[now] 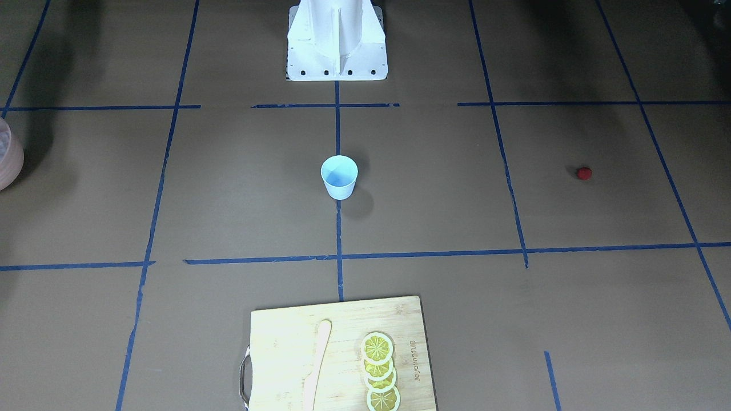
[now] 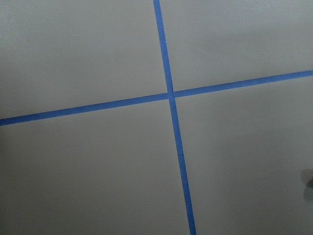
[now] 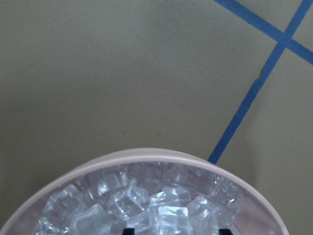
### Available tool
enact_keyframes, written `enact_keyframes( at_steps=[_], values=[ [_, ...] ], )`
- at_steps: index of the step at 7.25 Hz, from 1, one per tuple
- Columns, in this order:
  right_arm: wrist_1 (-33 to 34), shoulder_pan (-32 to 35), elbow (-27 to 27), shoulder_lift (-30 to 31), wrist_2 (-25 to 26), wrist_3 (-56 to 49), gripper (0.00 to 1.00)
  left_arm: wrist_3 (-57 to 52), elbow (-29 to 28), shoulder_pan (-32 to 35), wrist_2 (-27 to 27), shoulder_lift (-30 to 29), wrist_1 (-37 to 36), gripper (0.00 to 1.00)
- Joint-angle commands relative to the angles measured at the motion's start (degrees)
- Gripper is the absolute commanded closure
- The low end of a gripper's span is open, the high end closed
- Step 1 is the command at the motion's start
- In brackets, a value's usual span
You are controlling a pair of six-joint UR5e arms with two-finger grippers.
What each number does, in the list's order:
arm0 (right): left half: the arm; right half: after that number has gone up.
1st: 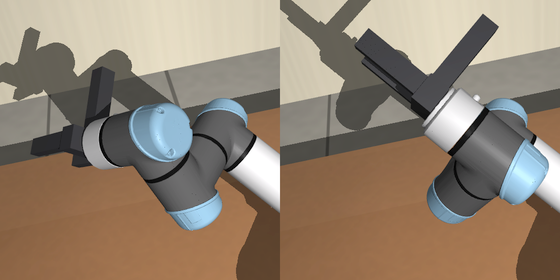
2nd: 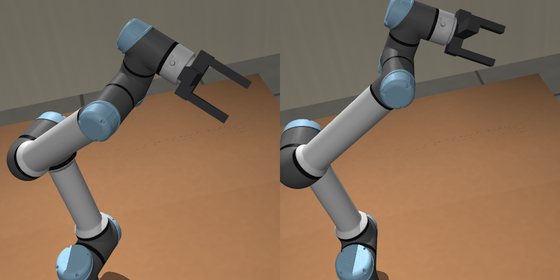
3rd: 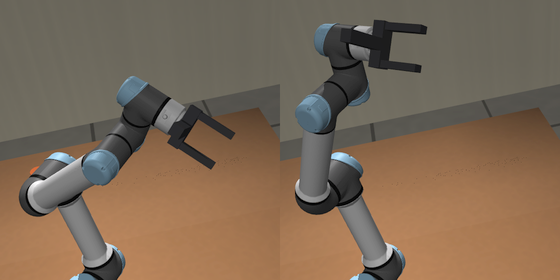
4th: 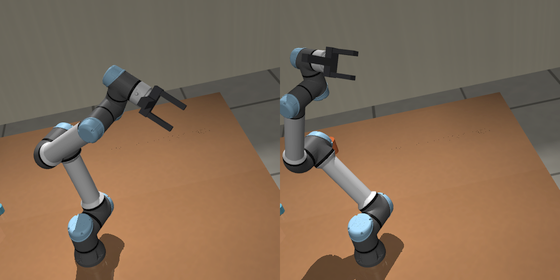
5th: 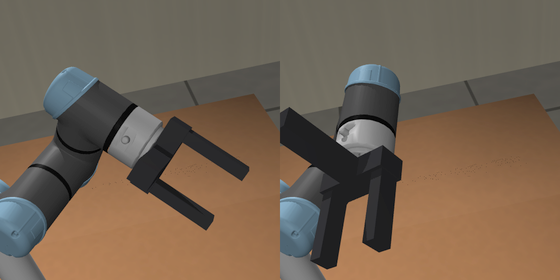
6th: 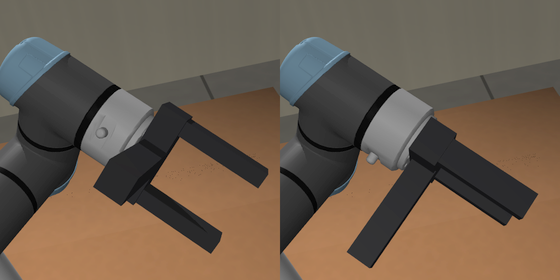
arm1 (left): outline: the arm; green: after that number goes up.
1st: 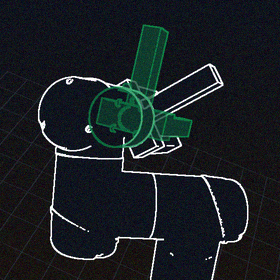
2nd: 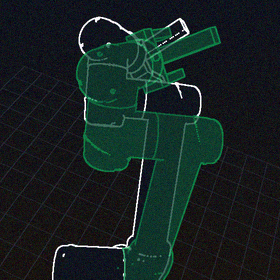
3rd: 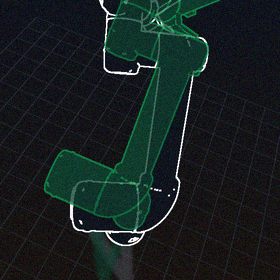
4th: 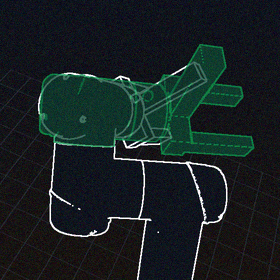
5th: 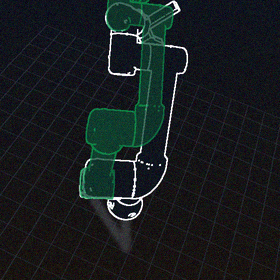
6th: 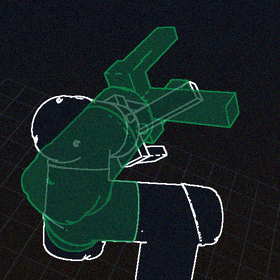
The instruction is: Put ice and strawberries in cup
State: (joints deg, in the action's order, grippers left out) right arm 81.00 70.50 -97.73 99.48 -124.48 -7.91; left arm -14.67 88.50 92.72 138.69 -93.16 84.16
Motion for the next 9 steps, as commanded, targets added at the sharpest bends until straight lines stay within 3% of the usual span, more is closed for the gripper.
enact_keyframes(
  at_steps=[1,2,3,6,9],
  values=[
    [0.1,0.0,0.0,0.3,-0.1,0.0,0.35,0.0,0.0,0.0,0.0,0.0,0.0,0.0],
    [0.1,0.0,0.1,0.3,-0.1,0.0,0.37,0.0,0.0,0.0,0.0,0.0,0.0,0.0],
    [0.1,0.0,0.1,0.3,-0.2,0.0,0.47,0.0,0.0,0.0,0.0,0.0,0.0,0.0],
    [-0.1,0.0,-0.2,-0.1,-0.2,-0.1,1.0,0.0,0.1,0.0,0.0,-0.1,0.0,0.0],
    [3.4,1.5,-3.8,-0.7,-1.4,-0.2,1.0,0.0,0.1,0.0,0.0,-0.1,0.0,0.0]
  ],
)
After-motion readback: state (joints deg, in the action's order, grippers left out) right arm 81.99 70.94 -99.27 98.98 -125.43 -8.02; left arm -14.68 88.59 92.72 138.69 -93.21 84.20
